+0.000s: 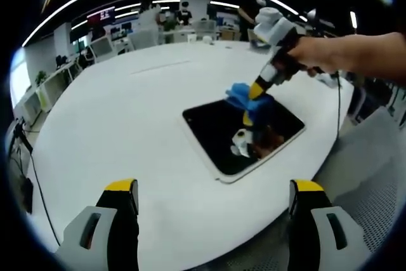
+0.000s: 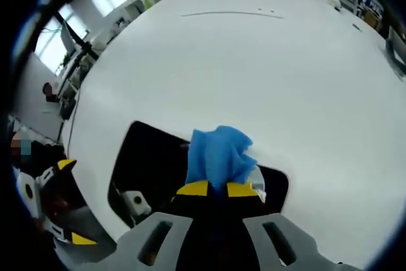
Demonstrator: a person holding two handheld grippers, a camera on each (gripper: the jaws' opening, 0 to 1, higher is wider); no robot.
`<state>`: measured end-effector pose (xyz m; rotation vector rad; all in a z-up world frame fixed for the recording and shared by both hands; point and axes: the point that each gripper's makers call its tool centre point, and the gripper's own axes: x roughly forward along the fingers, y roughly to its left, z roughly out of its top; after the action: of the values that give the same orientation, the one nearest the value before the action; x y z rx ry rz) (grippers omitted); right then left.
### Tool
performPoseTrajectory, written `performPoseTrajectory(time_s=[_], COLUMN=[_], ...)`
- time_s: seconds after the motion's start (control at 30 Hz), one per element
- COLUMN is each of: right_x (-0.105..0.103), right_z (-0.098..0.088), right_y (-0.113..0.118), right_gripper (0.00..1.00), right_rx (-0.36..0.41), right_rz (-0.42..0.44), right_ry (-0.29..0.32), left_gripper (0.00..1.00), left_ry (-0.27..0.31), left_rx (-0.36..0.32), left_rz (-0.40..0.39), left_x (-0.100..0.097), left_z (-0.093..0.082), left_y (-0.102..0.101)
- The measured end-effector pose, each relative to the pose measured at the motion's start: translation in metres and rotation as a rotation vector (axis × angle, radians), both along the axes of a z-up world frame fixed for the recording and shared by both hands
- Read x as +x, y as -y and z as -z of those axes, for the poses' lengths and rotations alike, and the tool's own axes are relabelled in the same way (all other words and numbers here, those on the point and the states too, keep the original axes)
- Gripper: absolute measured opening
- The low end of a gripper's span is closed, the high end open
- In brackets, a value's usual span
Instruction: Wipe the mirror surface with the cleaning cloth until all visible marks leave the cleaned area.
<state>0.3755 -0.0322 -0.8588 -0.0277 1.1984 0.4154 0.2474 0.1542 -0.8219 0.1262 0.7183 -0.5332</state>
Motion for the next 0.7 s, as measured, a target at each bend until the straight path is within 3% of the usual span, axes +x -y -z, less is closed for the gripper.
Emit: performPoseTrajectory(time_s=[0.43,0.7], right_x=[-0.025,-0.041], right_z=[0.0,-0.002], right_y=[-0.004,-0.003], right_gripper=[0.02,0.02], right_rx=[0.023,0.028], right_rz=[0.014,0.009], right_ry=[0.001,0.004], left_gripper=[0.99,0.99], left_ry=[-0.002,0.033], left_rx=[0.003,0.009], left_rz=[0.005,0.002], left_x=[0.0,0.003], left_z=[0.0,-0.005], left_y=[0.0,0.0])
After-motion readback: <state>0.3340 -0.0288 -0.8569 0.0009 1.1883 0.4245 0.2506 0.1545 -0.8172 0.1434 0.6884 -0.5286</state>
